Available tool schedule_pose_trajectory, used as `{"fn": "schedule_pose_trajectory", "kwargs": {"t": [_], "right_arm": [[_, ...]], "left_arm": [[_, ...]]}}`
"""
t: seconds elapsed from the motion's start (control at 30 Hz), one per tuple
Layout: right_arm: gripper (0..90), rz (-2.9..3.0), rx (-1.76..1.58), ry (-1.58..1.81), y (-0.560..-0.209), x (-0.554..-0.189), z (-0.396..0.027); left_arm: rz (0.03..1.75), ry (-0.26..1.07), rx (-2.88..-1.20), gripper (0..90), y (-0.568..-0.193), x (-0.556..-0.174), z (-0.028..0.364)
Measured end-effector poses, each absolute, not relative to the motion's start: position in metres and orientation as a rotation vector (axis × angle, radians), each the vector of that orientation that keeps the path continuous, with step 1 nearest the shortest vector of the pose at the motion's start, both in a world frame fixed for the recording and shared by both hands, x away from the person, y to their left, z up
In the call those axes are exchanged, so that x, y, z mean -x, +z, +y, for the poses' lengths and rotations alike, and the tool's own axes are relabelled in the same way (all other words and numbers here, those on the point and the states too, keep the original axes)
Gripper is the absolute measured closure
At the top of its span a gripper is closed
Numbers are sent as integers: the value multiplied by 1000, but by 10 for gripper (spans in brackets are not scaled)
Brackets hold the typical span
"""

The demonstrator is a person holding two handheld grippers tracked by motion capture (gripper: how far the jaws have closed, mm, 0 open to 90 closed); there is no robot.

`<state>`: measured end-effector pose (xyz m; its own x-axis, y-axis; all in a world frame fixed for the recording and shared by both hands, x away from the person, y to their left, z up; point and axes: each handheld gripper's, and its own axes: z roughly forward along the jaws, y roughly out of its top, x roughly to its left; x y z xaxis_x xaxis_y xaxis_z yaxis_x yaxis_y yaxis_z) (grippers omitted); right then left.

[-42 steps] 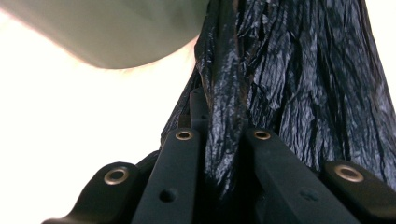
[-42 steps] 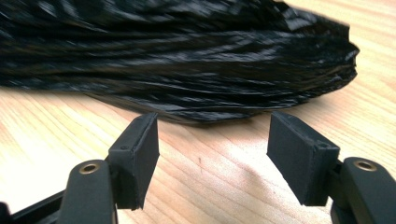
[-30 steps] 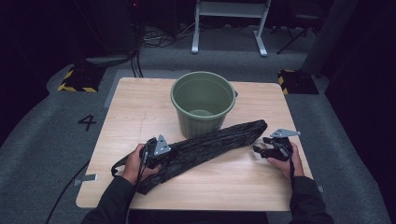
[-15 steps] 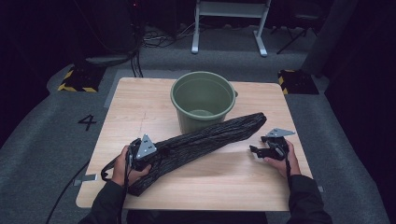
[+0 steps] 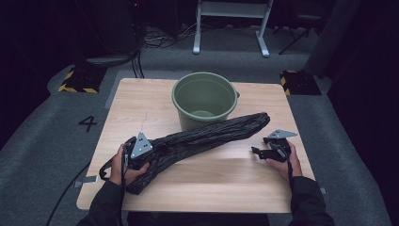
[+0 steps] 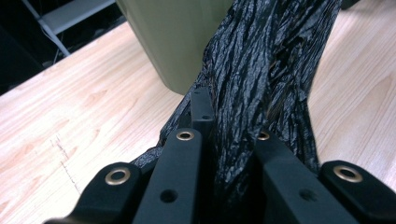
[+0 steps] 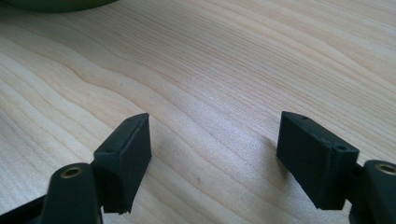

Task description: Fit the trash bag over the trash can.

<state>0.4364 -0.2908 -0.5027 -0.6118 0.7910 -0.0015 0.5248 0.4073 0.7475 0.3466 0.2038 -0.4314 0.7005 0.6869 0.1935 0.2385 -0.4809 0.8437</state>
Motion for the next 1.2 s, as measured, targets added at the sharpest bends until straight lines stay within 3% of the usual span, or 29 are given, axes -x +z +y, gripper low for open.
{"fn": "schedule_pose_trajectory", "kwargs": {"t": [0.33, 0.4, 0.73, 1.2], "right_arm": [[264, 2317, -1133, 1037, -502, -435, -292], [300, 2315, -1130, 1070, -500, -434, -295], [341, 2160, -986, 1323, -435, -406, -302], [344, 2159, -988, 1324, -429, -406, -304]], "left_arm": [[686, 722, -1981, 881, -409, -336, 210], [689, 746, -1975, 881, -405, -335, 213], [701, 762, -1844, 883, -384, -323, 236], [700, 805, -1713, 884, -354, -316, 242]]}}
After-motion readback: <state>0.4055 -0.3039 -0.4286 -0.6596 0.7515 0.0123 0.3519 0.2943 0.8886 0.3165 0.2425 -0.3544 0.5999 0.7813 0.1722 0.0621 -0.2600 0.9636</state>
